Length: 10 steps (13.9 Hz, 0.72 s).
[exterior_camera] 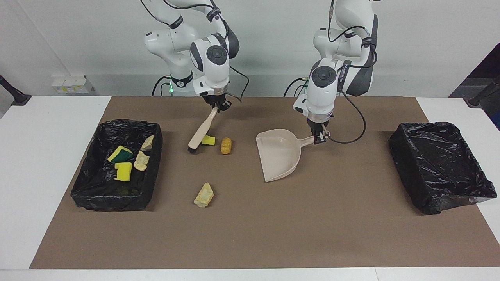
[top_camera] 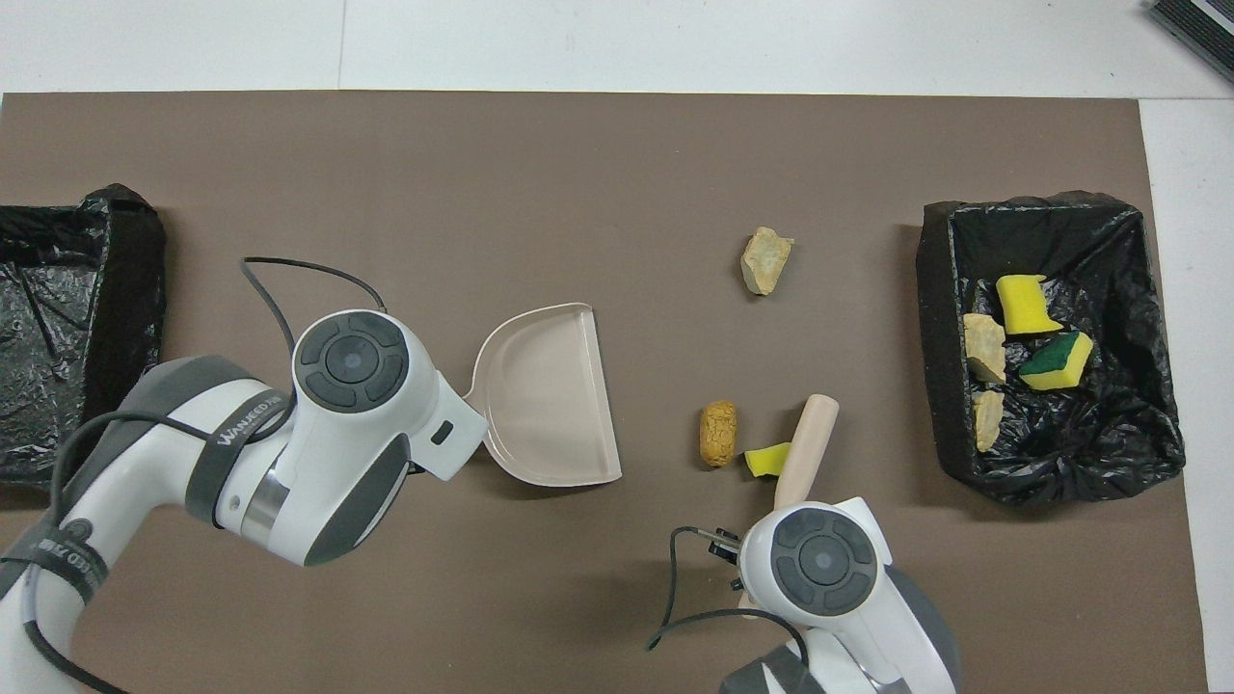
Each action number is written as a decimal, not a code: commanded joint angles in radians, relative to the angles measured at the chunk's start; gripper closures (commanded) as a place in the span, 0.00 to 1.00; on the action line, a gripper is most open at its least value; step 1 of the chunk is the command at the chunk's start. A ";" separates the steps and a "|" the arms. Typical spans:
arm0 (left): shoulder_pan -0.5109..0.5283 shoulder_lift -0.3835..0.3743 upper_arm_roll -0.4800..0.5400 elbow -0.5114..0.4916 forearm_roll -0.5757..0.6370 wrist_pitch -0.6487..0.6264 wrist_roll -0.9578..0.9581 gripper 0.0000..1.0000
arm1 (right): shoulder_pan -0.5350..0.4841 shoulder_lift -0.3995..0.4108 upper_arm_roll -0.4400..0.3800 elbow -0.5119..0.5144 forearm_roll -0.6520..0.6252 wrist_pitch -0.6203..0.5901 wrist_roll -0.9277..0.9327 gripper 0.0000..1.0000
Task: Sweep and dump trash in bin
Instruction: 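Sweep the bread and sponge pieces into the dustpan with the right gripper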
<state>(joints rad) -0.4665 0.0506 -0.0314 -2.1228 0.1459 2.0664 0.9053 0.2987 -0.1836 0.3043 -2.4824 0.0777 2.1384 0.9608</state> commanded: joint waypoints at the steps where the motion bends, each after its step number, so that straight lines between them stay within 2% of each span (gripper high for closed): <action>1: -0.029 -0.035 0.015 -0.054 0.020 0.028 -0.031 1.00 | 0.049 0.105 0.003 0.039 0.033 0.154 -0.082 1.00; 4: -0.029 -0.041 0.013 -0.060 0.020 0.018 -0.029 1.00 | 0.117 0.286 0.004 0.202 0.086 0.181 -0.041 1.00; 5: -0.029 -0.043 0.013 -0.065 0.020 0.020 -0.029 1.00 | 0.135 0.317 0.004 0.253 0.091 0.181 -0.030 1.00; 7: -0.027 -0.046 0.013 -0.072 0.020 0.023 -0.022 1.00 | 0.167 0.349 0.006 0.331 0.109 0.164 -0.030 1.00; 10: -0.003 -0.038 0.015 -0.078 0.020 0.084 0.026 1.00 | 0.244 0.352 0.009 0.376 0.160 0.173 -0.040 1.00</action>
<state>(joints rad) -0.4772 0.0381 -0.0249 -2.1570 0.1469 2.0968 0.9000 0.5041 0.1520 0.3078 -2.1513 0.1923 2.3193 0.9380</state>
